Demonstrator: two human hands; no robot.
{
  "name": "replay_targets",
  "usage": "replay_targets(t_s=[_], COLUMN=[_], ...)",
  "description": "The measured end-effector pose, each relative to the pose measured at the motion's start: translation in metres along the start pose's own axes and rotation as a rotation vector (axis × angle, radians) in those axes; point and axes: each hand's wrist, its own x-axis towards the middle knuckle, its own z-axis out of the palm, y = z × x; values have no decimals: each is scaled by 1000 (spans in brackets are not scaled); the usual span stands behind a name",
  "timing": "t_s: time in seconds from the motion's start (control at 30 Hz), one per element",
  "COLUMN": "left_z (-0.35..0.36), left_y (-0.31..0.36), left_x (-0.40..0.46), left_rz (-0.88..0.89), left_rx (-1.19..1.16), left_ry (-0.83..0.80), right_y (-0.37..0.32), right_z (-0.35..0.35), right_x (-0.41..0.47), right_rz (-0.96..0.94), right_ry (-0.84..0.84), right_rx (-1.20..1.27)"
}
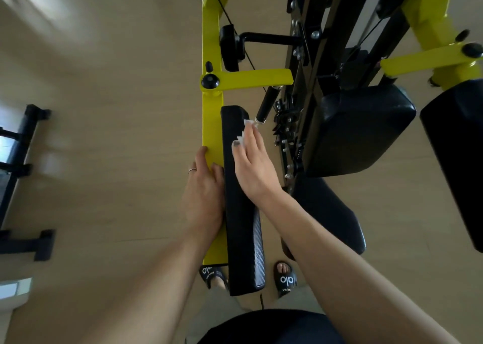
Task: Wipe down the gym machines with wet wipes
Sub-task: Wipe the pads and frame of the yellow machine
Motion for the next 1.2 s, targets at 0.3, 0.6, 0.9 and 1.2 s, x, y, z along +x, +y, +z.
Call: replay_targets(t_s=[0.3,0.6,0.9,1.2], left_z=[2,7,7,8], left_y=[2,-6,-4,-4], left_x=[0,2,7,7], left_rz=[-37,-28,-32,-28], left_rx=[-41,-54,0,-64], left_ry=[55,69,74,51], right_y=[0,15,22,25], right_z=[7,-6,12,41], right_x=[-140,-90,-171,-215], right_rz=[108,317,27,-220], right_ry=[-16,-134,-22,204], right_rx=[16,373,6,-365])
